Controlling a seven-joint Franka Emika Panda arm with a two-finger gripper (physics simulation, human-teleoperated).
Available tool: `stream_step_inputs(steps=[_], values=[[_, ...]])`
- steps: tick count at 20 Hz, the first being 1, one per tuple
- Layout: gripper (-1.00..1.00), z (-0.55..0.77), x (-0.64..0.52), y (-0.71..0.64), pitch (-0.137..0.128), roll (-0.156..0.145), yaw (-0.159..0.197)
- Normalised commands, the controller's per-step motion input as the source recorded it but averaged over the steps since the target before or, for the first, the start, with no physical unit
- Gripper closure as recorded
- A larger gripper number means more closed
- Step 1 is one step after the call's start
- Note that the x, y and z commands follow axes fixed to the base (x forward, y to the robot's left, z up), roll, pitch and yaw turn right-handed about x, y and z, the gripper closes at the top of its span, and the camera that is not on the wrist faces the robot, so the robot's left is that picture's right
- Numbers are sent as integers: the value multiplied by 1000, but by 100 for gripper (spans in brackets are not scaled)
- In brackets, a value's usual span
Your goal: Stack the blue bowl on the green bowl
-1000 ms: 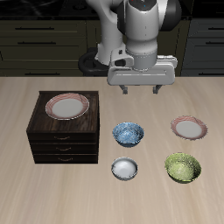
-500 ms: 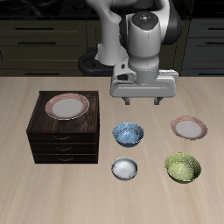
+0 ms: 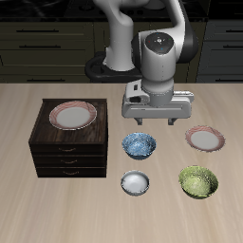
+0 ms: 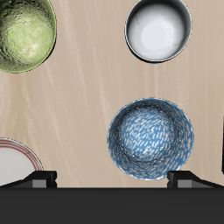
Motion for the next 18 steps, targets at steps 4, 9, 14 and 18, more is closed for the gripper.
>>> stream_step_inputs(steps=[4,9,14,18], values=[[-100,-372,-8,70,42,12,-1],[-100,-181,9,1,21,2,-9],[-100,-289,7,-6,37,-2,-16],[-100,-170,12,48,22,8,-3]])
